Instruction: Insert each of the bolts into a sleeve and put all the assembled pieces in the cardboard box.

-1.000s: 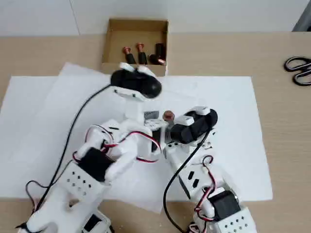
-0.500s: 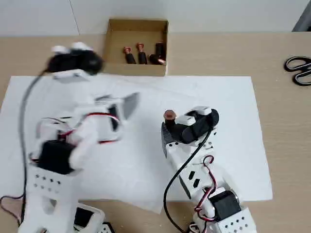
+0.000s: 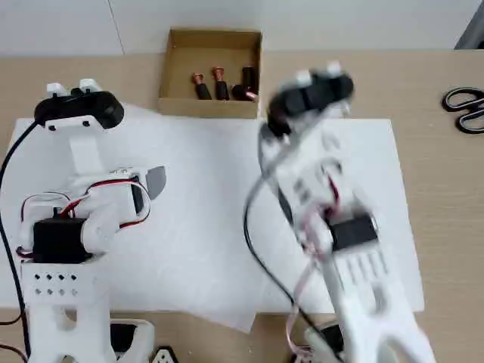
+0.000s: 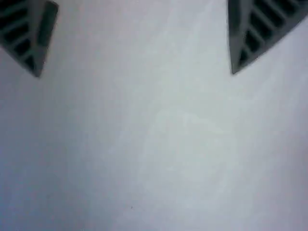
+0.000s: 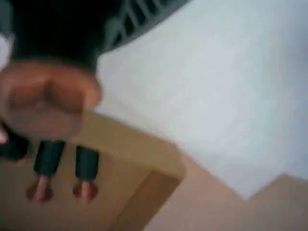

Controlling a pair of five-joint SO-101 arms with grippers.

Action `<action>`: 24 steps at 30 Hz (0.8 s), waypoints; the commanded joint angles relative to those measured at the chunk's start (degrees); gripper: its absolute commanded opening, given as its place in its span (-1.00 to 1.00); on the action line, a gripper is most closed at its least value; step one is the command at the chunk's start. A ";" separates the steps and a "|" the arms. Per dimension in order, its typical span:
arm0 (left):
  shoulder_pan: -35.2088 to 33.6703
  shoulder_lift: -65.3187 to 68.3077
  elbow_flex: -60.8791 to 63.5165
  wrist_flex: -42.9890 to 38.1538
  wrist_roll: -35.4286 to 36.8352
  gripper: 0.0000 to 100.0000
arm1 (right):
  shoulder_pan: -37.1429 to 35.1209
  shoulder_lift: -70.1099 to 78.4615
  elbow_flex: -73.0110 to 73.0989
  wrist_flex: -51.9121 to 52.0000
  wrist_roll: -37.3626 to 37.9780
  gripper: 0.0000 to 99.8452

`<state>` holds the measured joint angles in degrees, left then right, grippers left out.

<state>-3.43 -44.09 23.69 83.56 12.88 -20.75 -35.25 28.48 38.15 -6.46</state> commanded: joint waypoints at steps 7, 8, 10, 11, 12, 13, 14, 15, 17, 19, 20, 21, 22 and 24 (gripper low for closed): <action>-0.35 -1.41 -2.59 3.34 -0.44 -0.52 | 0.40 41.98 -33.67 -21.23 -0.09 -0.99; -0.35 -1.41 -2.59 3.60 -0.53 -0.52 | 0.40 45.67 -36.40 -22.73 -0.09 -0.99; -0.35 -1.41 -2.59 4.40 -0.53 -0.52 | 0.40 53.23 -41.67 -25.19 -0.09 -0.99; -0.35 -1.41 -2.59 4.75 -0.53 -0.52 | 0.40 56.66 -44.31 -26.15 -0.26 -0.99; -0.35 -1.41 -2.59 4.92 -0.53 -0.52 | 0.48 60.18 -46.86 -26.86 -0.26 -0.99; -0.35 -1.41 -2.59 5.19 -0.53 -0.52 | 0.57 63.34 -49.14 -27.65 -0.35 -0.99; -0.35 -1.41 -2.59 5.45 -0.53 -0.52 | 0.75 66.51 -51.43 -28.35 -0.35 -0.99; -0.35 -1.41 -2.59 5.63 -0.53 -0.52 | 0.75 69.32 -53.71 -28.97 -0.35 -0.99; -0.35 -1.41 -2.59 5.80 -0.53 -0.52 | 0.92 74.42 -57.67 -29.76 -0.18 -0.99; -0.35 -1.41 -2.59 5.80 -0.53 -0.52 | 0.92 78.46 -61.36 -29.58 -0.18 -0.99; -0.35 -1.41 -2.59 5.80 -0.53 -0.52 | 0.92 80.13 -62.77 -29.49 -0.18 -0.99; -0.35 -1.41 -2.59 5.71 -0.53 -0.52 | 0.92 81.71 -63.82 -29.49 -0.18 -0.99; -0.35 -1.41 -2.59 5.71 -0.53 -0.52 | 0.92 82.95 -64.62 -29.49 -0.18 -0.99; -0.35 -1.41 -2.59 5.54 -0.53 -0.52 | 1.01 84.35 -65.05 -29.49 -0.09 -0.99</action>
<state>-3.43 -44.09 23.69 89.19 12.88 -20.31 49.41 -31.38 10.37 -6.46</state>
